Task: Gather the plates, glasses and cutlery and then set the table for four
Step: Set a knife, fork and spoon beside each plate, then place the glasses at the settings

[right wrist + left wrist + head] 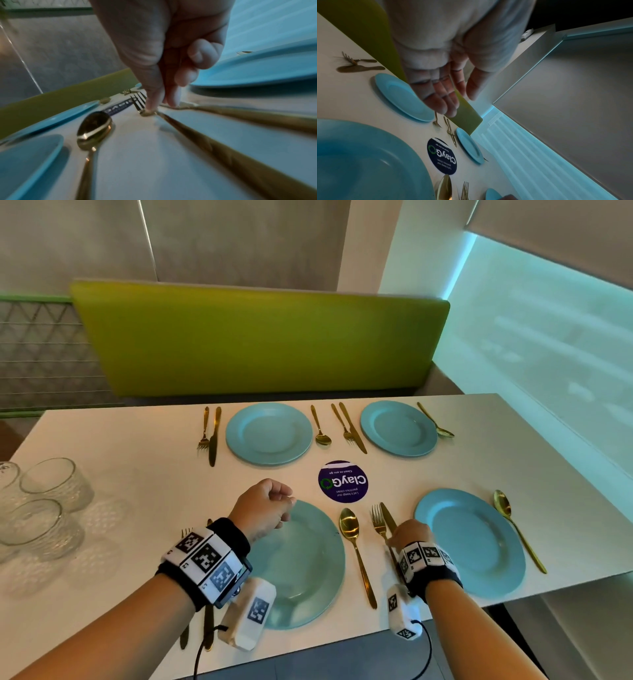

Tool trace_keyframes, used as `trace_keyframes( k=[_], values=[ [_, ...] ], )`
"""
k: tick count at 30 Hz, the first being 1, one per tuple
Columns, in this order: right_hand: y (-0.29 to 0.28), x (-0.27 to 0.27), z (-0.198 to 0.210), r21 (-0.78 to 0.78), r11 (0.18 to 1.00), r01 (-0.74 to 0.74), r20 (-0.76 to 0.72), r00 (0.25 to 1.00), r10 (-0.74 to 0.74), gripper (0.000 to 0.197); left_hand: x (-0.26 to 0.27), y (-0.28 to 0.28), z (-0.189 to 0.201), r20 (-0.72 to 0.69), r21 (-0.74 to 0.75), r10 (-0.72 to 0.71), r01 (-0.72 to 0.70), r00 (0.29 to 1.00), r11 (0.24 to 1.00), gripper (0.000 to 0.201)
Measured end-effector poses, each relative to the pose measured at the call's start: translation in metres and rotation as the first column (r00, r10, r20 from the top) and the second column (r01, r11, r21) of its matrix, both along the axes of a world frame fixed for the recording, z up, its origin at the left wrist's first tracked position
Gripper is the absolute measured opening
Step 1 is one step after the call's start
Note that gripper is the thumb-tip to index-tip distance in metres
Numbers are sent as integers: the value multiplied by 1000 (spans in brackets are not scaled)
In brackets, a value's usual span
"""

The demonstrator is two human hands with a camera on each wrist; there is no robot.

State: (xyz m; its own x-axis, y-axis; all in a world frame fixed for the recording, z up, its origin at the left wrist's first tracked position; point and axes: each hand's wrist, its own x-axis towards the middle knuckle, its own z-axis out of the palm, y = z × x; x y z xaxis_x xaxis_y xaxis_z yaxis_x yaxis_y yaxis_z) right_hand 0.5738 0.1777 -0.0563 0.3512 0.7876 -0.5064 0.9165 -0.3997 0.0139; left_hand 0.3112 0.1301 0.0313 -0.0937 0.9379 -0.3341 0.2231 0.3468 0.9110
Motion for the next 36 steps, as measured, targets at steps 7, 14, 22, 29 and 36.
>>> trace_keyframes(
  k=[7, 14, 22, 29, 36],
  values=[
    [13, -47, 74, 227, 961, -157, -83, 980, 180, 33, -30, -2, 21, 20, 30, 58, -59, 998, 998, 15],
    [4, -168, 122, 453, 882, -129, -384, 865, 324, 31, -111, -22, 42, 102, 117, 201, -213, 974, 970, 7],
    [-48, -344, 94, 347, 927, -144, -633, 693, 344, 66, -257, -68, 11, 138, 22, 387, -394, 912, 919, 9],
    [-87, -466, 26, 170, 952, -256, -663, 685, 303, 99, -371, -108, -56, -95, -344, 535, -532, 839, 774, 16],
    [-85, -514, -8, 144, 972, -187, -651, 721, 235, 100, -429, -105, -99, -200, -207, 540, -574, 818, 792, 94]
  ],
)
